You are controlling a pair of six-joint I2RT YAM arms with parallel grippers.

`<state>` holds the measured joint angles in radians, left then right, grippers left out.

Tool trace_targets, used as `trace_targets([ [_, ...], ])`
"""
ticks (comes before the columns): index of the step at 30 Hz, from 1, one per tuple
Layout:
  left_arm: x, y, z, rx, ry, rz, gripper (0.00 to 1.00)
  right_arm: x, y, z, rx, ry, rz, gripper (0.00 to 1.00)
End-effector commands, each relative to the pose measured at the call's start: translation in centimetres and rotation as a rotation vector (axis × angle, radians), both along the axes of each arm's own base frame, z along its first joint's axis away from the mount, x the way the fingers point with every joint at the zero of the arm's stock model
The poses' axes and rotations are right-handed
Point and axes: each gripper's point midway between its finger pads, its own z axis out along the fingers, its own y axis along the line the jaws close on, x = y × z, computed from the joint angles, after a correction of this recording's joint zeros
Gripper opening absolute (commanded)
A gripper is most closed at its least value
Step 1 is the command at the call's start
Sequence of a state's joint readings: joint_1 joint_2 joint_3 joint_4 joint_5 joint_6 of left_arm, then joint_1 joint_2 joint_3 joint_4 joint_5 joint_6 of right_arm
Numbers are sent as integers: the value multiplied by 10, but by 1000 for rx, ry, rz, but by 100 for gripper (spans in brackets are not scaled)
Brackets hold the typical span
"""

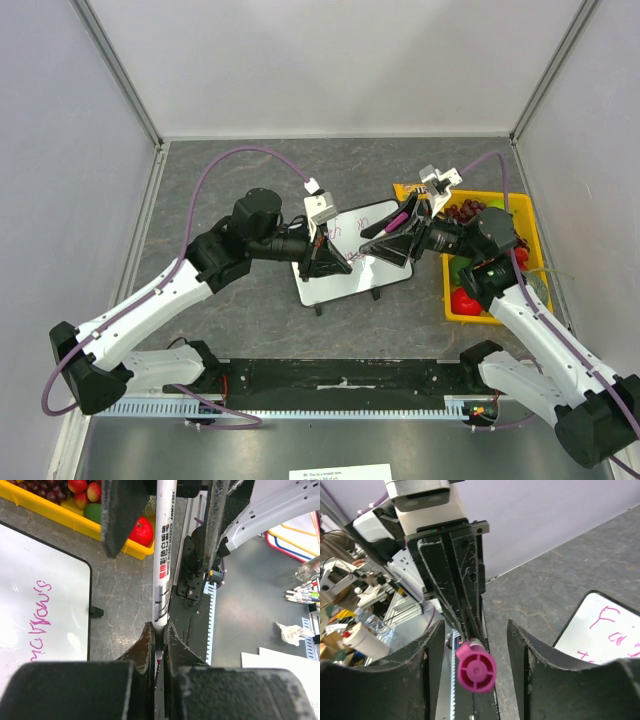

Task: Write a sentence on the whiteboard
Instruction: Pass from the left arm to the right, then hold the whiteboard on the whiteboard stand.

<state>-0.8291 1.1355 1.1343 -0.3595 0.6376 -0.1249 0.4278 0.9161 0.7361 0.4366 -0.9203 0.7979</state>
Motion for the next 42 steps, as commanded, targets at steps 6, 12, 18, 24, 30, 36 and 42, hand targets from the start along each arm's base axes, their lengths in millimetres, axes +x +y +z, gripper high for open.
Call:
trace_targets([
  [6, -6, -1, 12, -18, -56, -60, 2, -20, 1, 0, -7, -11, 120, 42],
  [12, -6, -2, 11, -19, -58, -64, 2, -19, 1, -8, -30, -4, 121, 35],
  [18, -5, -2, 11, -20, -57, -66, 2, -15, 2, -14, -49, 9, 109, 0],
  [24, 6, -1, 1, 4, -33, 13, 40, -6, 0, -19, -81, -1, 45, 0],
  [30, 42, 18, -27, -8, 99, 206, 61, 20, -10, -41, -173, 7, -128, 0],
  [36, 85, 76, -89, -22, 327, 461, 63, 44, -26, -70, -258, 37, -309, 0],
  [42, 108, 125, -134, -65, 442, 684, 64, 55, -35, -98, -309, 57, -388, 0],
])
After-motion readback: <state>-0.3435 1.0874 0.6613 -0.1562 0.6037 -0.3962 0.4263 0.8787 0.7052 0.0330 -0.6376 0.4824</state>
